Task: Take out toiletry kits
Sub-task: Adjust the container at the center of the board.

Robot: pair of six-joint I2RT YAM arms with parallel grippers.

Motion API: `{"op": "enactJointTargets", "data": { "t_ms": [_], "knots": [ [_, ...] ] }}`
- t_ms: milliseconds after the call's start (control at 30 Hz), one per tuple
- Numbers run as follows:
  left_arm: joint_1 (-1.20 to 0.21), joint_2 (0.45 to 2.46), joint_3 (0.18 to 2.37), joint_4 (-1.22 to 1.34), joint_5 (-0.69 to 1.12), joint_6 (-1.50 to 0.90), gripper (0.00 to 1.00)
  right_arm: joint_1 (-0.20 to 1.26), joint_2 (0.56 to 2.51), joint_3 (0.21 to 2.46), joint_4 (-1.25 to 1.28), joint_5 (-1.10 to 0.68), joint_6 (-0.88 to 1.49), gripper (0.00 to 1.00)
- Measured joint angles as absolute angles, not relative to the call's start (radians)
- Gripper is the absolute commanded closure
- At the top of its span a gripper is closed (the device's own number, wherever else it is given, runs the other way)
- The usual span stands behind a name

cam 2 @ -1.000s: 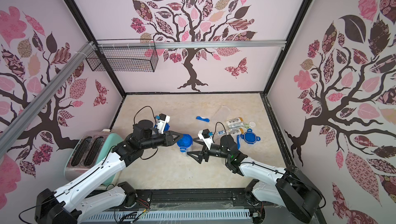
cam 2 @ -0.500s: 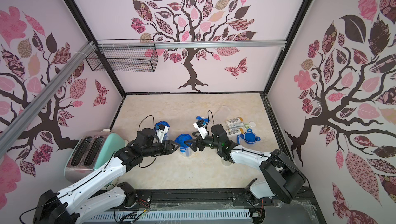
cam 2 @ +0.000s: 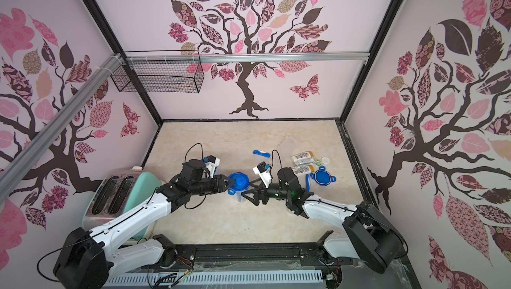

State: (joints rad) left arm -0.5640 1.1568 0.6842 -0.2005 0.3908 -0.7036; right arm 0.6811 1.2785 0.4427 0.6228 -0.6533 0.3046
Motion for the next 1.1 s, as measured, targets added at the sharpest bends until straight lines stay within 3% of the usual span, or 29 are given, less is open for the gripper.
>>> {"op": "enactJointTargets", "data": {
  "t_ms": [500, 1100],
  "knots": [
    [-0.55, 1.255, 0.696, -0.06, 0.422, -0.699, 0.61, 0.778, 1.26, 0.411, 0.667, -0.662, 0.355, 0.16],
    [-0.55, 1.308, 0.72, -0.026, 0.443, -0.685, 0.57, 0.796, 1.341, 0.412, 0.748, -0.673, 0.42, 0.13]
  ]
}}
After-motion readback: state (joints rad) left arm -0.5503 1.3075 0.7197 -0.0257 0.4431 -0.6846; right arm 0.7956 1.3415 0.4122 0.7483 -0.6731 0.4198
